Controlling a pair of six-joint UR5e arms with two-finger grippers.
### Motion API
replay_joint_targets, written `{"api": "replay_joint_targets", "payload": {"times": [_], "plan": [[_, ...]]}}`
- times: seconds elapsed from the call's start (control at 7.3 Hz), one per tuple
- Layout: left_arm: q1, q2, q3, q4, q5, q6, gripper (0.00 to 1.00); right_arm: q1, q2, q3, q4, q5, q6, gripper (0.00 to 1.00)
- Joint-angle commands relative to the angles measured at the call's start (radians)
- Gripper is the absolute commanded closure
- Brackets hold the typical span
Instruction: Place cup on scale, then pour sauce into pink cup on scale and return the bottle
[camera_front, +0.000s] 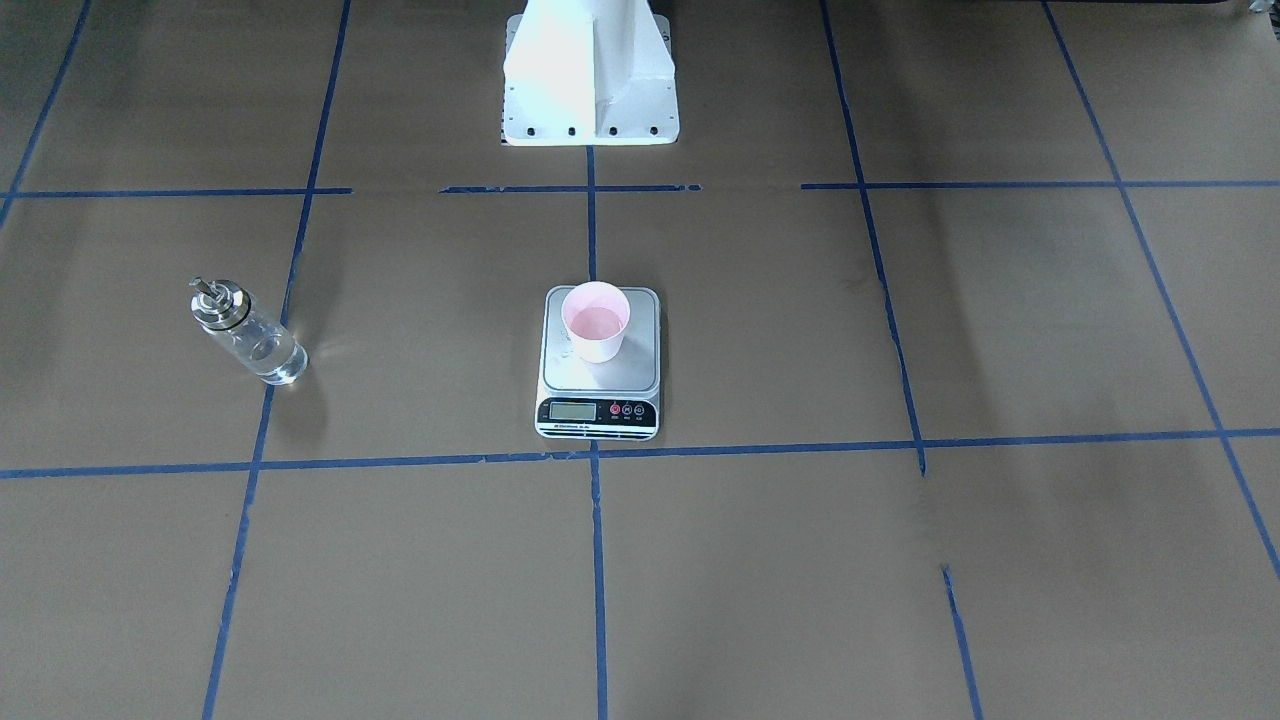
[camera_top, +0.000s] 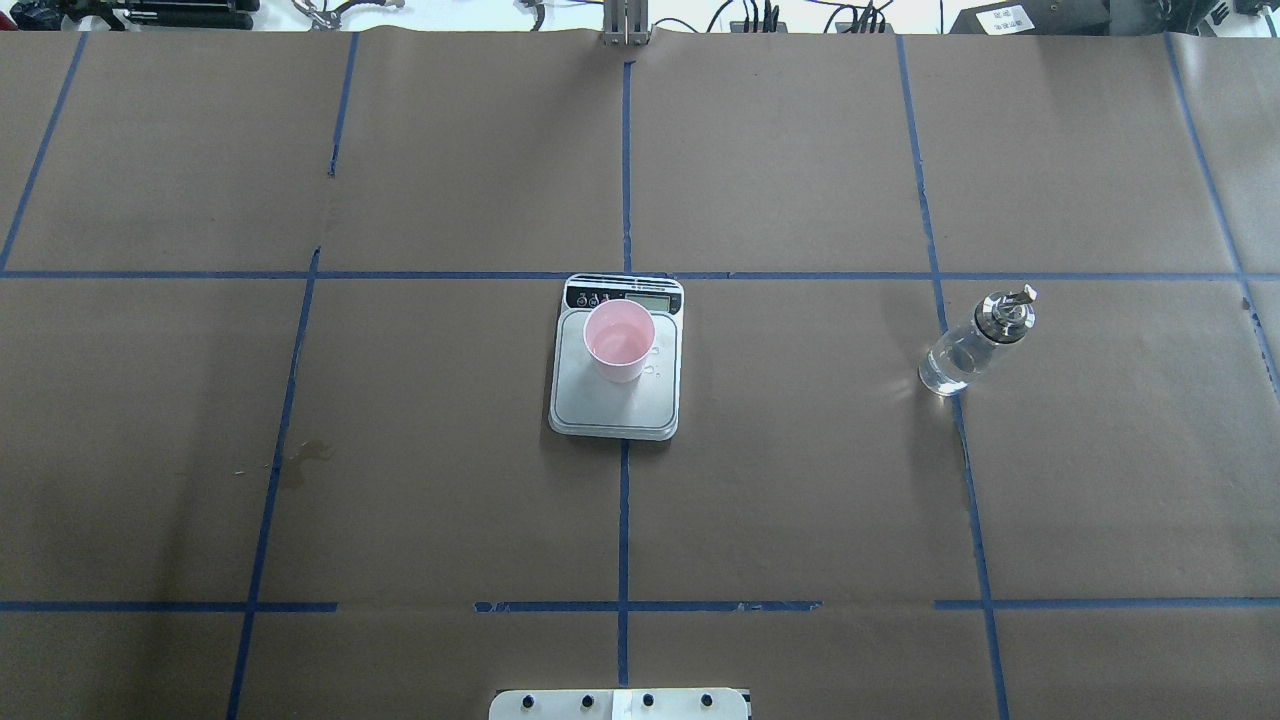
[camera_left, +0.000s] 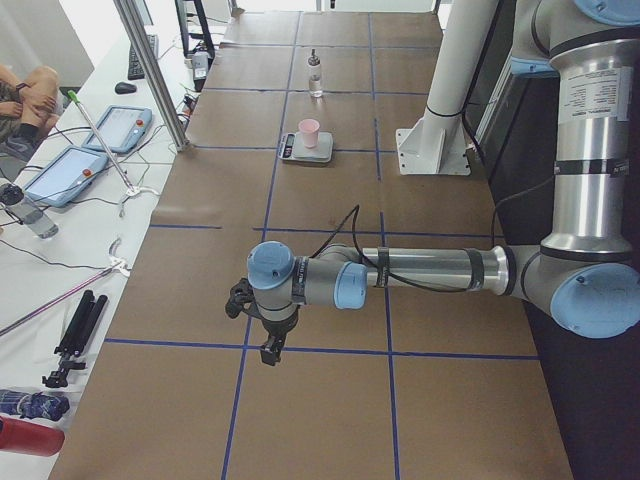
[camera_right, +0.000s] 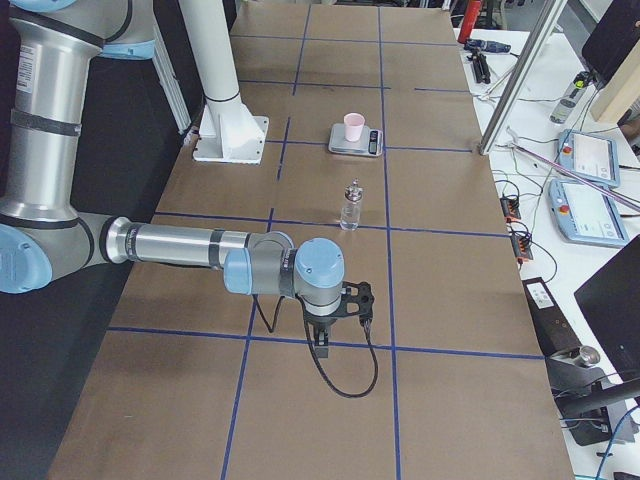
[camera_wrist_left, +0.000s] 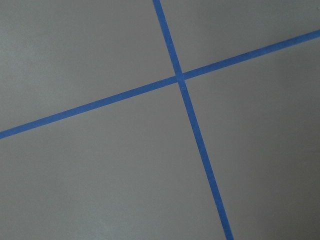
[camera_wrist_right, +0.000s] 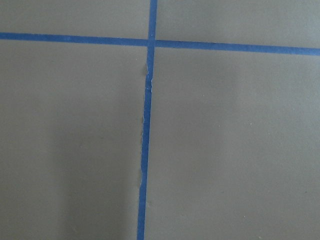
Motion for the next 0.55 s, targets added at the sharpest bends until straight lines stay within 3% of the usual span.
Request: {"api": "replay_joint_targets", "payload": {"times": [0.0,0.41], "plan": [[0.000,0.000,-0.003,0.003,0.000,-0.002,0.00,0.000,0.009,-0.007,0.012,0.002,0.036,0.00],[-0.005,0.000,-0.004,0.001,0.003,-0.012,0.00,-0.008,0.023,-0.009,0.012,-0.004,0.105,0.00]]}}
